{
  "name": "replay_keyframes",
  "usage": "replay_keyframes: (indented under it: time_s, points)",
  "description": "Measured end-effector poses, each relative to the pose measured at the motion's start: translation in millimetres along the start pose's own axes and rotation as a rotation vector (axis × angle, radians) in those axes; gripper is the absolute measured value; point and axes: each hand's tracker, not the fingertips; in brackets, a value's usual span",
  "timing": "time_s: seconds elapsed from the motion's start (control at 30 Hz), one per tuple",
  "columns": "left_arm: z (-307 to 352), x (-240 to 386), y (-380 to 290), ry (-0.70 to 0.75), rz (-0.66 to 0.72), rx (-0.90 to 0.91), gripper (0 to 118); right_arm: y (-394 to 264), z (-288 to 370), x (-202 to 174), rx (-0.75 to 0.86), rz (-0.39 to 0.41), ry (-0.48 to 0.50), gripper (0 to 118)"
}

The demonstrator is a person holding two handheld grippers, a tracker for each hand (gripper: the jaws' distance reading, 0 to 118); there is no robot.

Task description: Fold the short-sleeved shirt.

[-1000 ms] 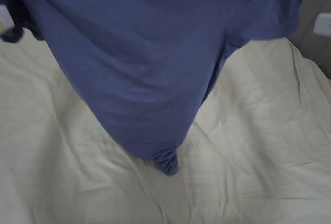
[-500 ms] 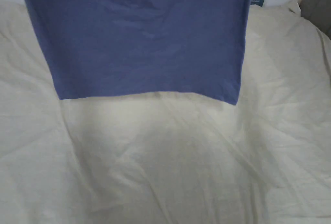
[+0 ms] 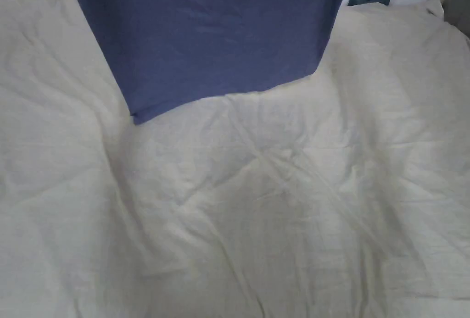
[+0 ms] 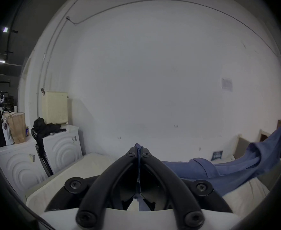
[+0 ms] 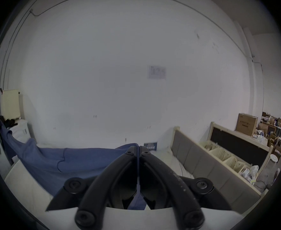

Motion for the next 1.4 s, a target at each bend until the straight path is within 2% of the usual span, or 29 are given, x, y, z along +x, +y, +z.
replay_keyframes:
  time_s: [0.07, 0.3, 0.53, 0.73, 0.9, 0.93, 0.97, 1.03, 1.13, 1.17, 1.2, 1.33, 1.4]
  points:
    - [22, -3, -36, -0.039, -0.007, -0.025, 2, -35, 11, 9, -0.033, 0.024, 0.013, 4]
    - [102, -16, -166, -0.129, -0.005, -0.179, 2, -169, 61, 45, -0.204, -0.009, 0.074, 4]
    - [177, -25, -306, -0.115, 0.051, -0.388, 2, -331, 110, 66, -0.417, -0.012, 0.101, 4]
    - [212, -30, -413, -0.052, 0.099, -0.625, 2, -453, 138, 71, -0.645, -0.134, 0.09, 4]
    - [222, -31, -456, -0.031, 0.05, -0.751, 3, -505, 148, 58, -0.744, -0.076, 0.066, 5]
    - [219, -35, -463, -0.024, 0.053, -0.762, 7, -512, 149, 55, -0.75, -0.085, 0.065, 7]
    - [218, -37, -464, -0.023, 0.059, -0.769, 17, -516, 149, 54, -0.759, -0.102, 0.069, 18]
    - [216, -42, -459, -0.011, 0.065, -0.775, 72, -514, 143, 63, -0.748, -0.122, 0.066, 76]
    - [214, -52, -434, -0.007, 0.066, -0.703, 90, -492, 138, 73, -0.694, -0.106, 0.076, 94]
    - [213, -54, -423, -0.002, 0.065, -0.659, 103, -482, 139, 74, -0.648, -0.095, 0.08, 99]
    - [217, -53, -407, 0.009, 0.057, -0.611, 117, -470, 140, 74, -0.601, -0.083, 0.09, 99]
    - [225, -44, -354, -0.008, 0.031, -0.409, 118, -414, 165, 59, -0.402, -0.062, 0.11, 110]
    - [234, -34, -337, -0.013, -0.012, -0.317, 118, -391, 183, 47, -0.293, -0.055, 0.132, 111]
